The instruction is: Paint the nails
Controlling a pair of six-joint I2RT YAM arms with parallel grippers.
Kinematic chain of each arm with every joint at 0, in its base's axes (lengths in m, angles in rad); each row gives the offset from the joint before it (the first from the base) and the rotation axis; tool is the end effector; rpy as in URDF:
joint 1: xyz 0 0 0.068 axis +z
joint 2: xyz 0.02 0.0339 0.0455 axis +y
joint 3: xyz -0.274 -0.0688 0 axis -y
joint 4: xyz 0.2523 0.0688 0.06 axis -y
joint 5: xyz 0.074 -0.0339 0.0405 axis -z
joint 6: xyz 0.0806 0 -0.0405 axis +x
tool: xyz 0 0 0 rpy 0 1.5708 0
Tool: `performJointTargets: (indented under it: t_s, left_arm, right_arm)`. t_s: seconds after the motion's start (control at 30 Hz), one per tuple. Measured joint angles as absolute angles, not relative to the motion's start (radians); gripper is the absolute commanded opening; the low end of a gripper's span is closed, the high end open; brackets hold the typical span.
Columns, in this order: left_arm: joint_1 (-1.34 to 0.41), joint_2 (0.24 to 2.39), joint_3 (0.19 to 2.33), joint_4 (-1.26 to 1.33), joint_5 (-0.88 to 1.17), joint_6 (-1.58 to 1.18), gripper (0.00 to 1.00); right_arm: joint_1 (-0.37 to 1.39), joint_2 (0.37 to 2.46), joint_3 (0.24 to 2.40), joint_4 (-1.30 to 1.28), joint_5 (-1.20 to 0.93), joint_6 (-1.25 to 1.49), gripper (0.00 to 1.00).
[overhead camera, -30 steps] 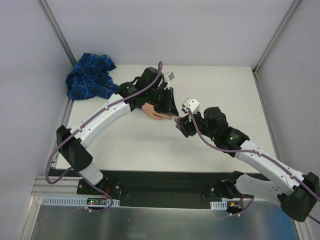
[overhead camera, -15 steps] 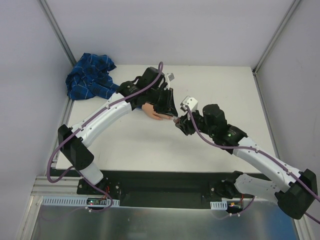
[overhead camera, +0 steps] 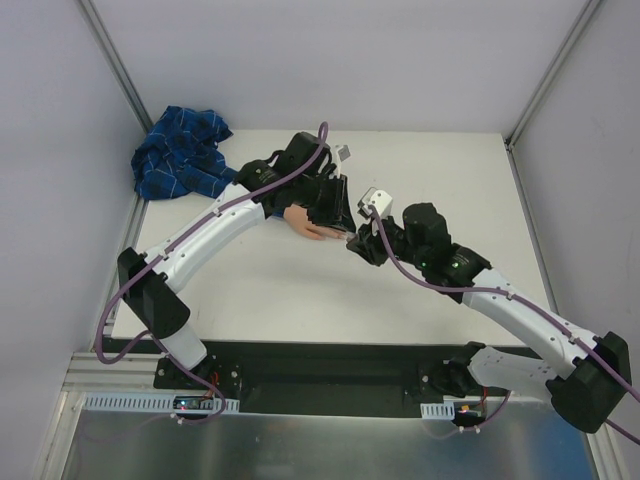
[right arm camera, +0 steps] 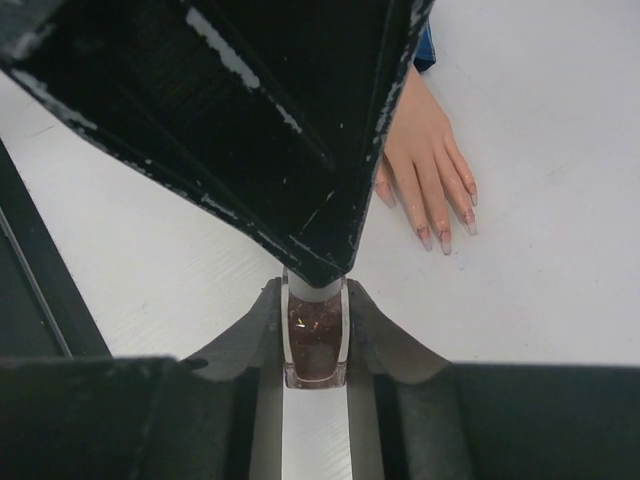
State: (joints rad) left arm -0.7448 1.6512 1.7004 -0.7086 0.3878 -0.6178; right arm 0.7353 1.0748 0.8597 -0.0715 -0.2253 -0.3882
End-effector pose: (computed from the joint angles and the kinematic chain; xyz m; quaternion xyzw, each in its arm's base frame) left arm 0.2797 -0.2993 0.3679 0.1405 0.8740 -0.4064 0.2265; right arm 0.2069 0.2114 0.3161 -0.4809 0.6376 0.1914 0.5706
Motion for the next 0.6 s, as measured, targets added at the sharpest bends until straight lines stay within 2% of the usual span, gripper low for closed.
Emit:
performJointTargets:
  t_s: [0.1,0.13,0.17,0.2,0.27,0.3,0.43,0.6]
  left_arm:
    - [-0.745,1.651,1.711,-0.722,0.393,-0.602,0.0]
    - [-0.744,1.651,1.715,-0.723,0.394,-0.593,0.03]
    - [-0.743,1.651,1.72,-0.725,0.397,-0.585,0.11]
    - [-0.739,1.651,1.726,-0.725,0.403,-0.577,0.31]
    - [-0.738,1.651,1.734,-0.725,0.417,-0.562,0.46]
    - [-0.738,1.651,1.738,-0.725,0.418,-0.555,0.58]
    - [-0.738,1.632,1.733,-0.699,0.42,-0.509,0.77]
    - [-0.738,1.468,1.602,-0.575,0.458,-0.451,0.75]
  right_arm:
    - [0.735,1.074,0.86,-0.065,-0.237,-0.381,0.01]
    - [0.735,1.074,0.859,-0.059,-0.24,-0.376,0.0]
    - [0.734,1.073,0.859,-0.052,-0.241,-0.37,0.0]
    - [0.734,1.068,0.857,-0.044,-0.242,-0.362,0.0]
    - [0.733,1.052,0.847,-0.028,-0.244,-0.348,0.0]
    - [0.731,1.04,0.838,-0.019,-0.25,-0.339,0.0]
    - [0.715,0.967,0.799,-0.004,-0.281,-0.302,0.0]
    - [0.635,0.845,0.768,-0.009,-0.348,-0.243,0.0]
